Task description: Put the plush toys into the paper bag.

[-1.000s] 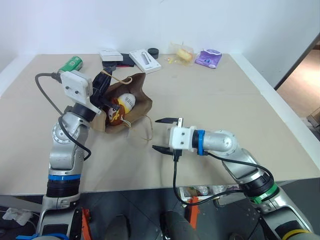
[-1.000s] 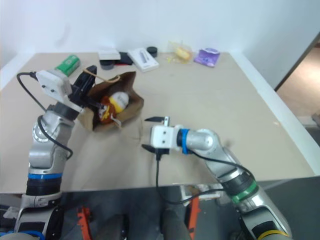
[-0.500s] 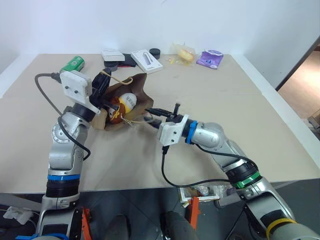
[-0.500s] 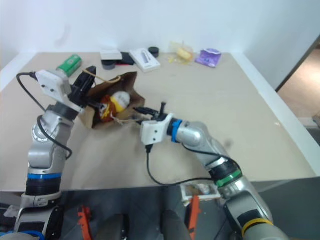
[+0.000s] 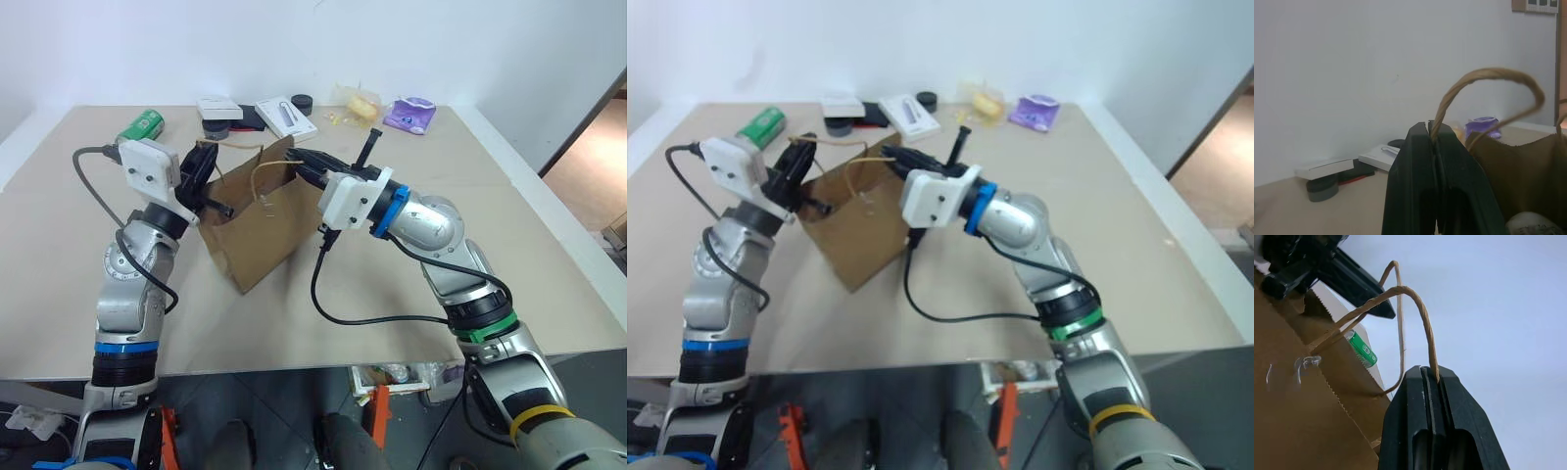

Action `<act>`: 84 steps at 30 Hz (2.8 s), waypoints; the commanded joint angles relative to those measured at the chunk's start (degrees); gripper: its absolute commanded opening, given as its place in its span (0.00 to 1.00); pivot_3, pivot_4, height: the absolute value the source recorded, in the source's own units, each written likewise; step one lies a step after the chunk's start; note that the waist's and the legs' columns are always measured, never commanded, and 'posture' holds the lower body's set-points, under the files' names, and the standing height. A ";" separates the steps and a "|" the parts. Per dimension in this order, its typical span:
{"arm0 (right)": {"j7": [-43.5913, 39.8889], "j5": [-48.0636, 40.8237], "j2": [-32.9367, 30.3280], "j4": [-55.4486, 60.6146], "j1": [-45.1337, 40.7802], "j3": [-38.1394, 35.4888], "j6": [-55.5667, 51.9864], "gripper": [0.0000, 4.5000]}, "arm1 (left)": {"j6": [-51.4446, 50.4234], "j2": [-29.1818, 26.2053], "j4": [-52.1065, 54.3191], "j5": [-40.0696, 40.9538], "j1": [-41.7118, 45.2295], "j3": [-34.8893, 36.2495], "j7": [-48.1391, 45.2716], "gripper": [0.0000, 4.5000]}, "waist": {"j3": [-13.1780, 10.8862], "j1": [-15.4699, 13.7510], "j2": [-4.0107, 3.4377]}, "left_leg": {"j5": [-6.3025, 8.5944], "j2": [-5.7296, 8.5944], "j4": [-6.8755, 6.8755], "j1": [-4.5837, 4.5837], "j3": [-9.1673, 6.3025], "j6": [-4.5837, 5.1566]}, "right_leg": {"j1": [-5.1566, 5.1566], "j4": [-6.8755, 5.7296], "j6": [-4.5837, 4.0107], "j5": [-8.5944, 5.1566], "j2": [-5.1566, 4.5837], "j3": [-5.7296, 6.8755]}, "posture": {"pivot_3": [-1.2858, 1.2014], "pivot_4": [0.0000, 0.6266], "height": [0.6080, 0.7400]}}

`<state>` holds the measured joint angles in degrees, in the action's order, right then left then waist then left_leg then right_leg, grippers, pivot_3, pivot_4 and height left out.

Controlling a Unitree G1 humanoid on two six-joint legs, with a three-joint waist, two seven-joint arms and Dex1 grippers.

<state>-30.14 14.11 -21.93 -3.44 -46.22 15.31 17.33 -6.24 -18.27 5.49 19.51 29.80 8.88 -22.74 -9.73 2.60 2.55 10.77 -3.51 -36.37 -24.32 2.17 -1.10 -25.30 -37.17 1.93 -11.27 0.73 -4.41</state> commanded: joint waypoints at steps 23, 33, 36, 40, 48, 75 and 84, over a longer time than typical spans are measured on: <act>-12.03 -32.88 1.89 18.75 11.62 -5.03 -47.89 0.64 | -42.59 -21.41 2.88 38.42 -2.15 17.02 -14.19 1.00 | -0.01 0.14 -0.01 | 0.00 -0.10 0.02 0.02 -0.12 0.01 | -0.02 -0.09 -0.40 -0.23 0.03 0.19 | 0.52 0.24 1.00; -10.87 -30.19 12.40 4.98 4.14 3.65 -52.26 0.01 | -32.06 -31.44 -0.45 22.26 -11.74 5.11 -32.62 1.00 | -0.02 0.27 0.00 | 0.00 -0.12 0.05 0.04 -0.08 0.00 | -0.10 -0.12 -0.63 -0.32 0.01 0.24 | 0.52 0.24 1.00; -9.22 -28.98 16.17 -1.68 -0.54 2.64 -50.02 0.01 | -28.84 -30.80 -3.21 19.11 -10.36 4.38 -33.23 1.00 | -0.01 0.20 0.01 | 0.00 -0.15 0.04 0.03 -0.08 0.00 | -0.11 -0.12 -0.65 -0.30 0.00 0.28 | 0.52 0.24 1.00; -7.12 -27.51 19.68 -8.67 -4.98 1.29 -46.85 0.01 | -26.82 -29.27 -3.83 17.36 -9.18 3.63 -33.51 1.00 | -0.01 0.16 0.01 | 0.00 -0.18 0.08 -0.04 -0.09 0.00 | -0.16 -0.12 -0.67 -0.32 0.00 0.34 | 0.52 0.24 1.00; -7.19 -26.96 20.42 -8.84 -5.57 0.29 -45.94 0.01 | -25.31 -25.17 -3.56 15.27 -7.07 2.23 -31.83 1.00 | 0.00 0.12 0.03 | 0.14 -0.17 0.09 -0.26 -0.12 -0.18 | -0.29 -0.12 -0.48 -0.25 0.00 0.32 | 0.52 0.24 1.00; -10.31 -27.54 17.99 -2.98 -4.28 -0.24 -47.67 0.00 | -12.47 -13.04 -9.39 8.17 -3.97 0.49 -25.84 0.14 | 0.01 0.14 0.05 | 0.14 -0.16 0.02 -0.28 -0.20 -0.16 | -0.34 -0.23 -0.37 -0.17 0.05 0.33 | 0.52 0.24 1.00; -35.79 -52.89 -13.68 10.19 -2.68 -21.11 -65.76 0.45 | -17.74 -14.88 -7.43 12.06 -4.08 -0.62 -32.57 0.00 | -0.03 -1.07 -0.01 | 0.14 0.10 -0.07 -0.47 -0.35 -0.16 | -0.28 -0.12 -0.34 -0.19 -0.16 0.38 | 0.52 0.24 1.00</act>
<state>-60.92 -33.65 -33.91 3.31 -47.38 -2.39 -46.23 -23.13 -32.41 -4.49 30.09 25.13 8.26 -53.22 -9.77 1.53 2.54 10.92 -3.40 -36.44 -24.79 1.84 -1.25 -25.57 -37.22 1.60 -11.48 0.56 -4.04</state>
